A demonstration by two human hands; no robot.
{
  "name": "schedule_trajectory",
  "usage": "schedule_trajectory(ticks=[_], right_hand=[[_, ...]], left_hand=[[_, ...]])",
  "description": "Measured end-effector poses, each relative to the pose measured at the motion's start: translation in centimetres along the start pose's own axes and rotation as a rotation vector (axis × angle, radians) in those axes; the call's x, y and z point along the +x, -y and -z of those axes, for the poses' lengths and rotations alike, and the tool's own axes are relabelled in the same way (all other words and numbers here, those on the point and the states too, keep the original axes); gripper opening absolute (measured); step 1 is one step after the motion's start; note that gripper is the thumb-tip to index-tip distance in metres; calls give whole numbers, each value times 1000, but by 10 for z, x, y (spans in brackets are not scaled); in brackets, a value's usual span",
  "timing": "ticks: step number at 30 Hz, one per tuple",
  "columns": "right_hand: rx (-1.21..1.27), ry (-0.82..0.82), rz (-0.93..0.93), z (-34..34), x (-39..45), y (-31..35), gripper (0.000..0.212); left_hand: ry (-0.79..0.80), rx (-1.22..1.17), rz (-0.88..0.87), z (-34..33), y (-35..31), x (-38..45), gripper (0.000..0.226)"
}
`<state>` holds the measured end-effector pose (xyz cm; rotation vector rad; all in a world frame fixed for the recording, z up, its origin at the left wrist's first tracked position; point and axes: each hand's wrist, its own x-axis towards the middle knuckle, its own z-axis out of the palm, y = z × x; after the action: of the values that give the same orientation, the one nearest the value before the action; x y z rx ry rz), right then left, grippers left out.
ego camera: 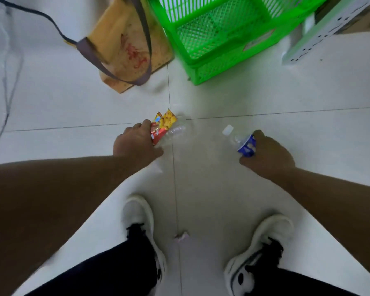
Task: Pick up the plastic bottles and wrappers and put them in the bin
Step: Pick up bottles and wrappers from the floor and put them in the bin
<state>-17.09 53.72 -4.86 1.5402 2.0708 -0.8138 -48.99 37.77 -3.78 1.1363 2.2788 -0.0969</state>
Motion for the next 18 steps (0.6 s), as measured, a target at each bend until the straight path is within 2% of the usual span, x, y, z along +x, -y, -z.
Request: schedule_trajectory(ticks=[4, 7, 9, 15, 18], right_hand=[[252, 80, -86, 34, -100, 24, 50], [323, 167, -171, 60, -162, 52, 50], [337, 225, -169, 72, -197, 69, 51], [455, 260, -70, 92, -246, 128, 56], [583, 314, -47, 90, -261, 152, 53]], left_hand=[[51, -98, 123, 56, 3, -90, 56], [120, -134, 245, 93, 6, -150, 58], [156, -115, 287, 118, 15, -188, 61], [64, -272, 414, 175, 78, -254, 58], [65, -235, 442, 187, 112, -288, 58]])
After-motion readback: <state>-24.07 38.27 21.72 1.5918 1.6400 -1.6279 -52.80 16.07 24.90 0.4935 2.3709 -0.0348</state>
